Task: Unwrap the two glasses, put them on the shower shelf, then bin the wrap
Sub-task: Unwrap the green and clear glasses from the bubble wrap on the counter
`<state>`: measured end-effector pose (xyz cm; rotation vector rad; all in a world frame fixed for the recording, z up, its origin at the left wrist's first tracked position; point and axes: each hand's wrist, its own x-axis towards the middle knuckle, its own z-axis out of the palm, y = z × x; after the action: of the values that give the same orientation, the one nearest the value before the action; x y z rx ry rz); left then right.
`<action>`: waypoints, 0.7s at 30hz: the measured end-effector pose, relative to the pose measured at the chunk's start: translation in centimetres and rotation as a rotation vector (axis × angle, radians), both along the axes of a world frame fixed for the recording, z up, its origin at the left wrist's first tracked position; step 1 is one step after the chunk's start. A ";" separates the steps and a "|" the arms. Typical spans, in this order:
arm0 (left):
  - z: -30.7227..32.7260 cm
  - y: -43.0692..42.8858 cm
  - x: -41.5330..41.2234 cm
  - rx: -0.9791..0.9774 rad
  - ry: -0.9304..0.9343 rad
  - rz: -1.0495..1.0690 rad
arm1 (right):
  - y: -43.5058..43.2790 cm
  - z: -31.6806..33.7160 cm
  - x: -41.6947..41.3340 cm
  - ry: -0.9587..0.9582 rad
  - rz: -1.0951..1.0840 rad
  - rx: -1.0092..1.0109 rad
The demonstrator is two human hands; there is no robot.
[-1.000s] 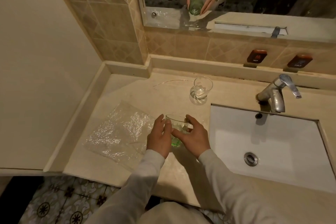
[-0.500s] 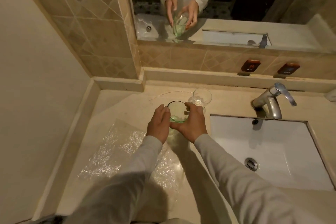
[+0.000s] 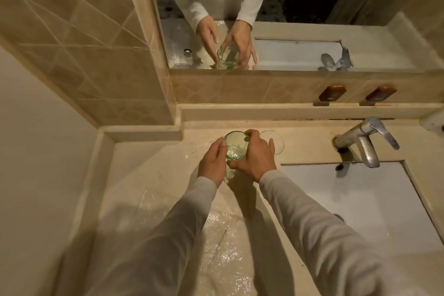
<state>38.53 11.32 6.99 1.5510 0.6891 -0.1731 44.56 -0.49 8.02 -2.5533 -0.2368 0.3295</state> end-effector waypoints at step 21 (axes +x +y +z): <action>-4.0 2.6 3.4 -0.076 0.051 -0.038 | 2.3 -2.3 2.8 -0.028 0.141 -0.427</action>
<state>41.90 13.91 2.96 1.4913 0.6860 -0.2649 47.38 1.86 5.77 -2.9707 -0.3944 0.4367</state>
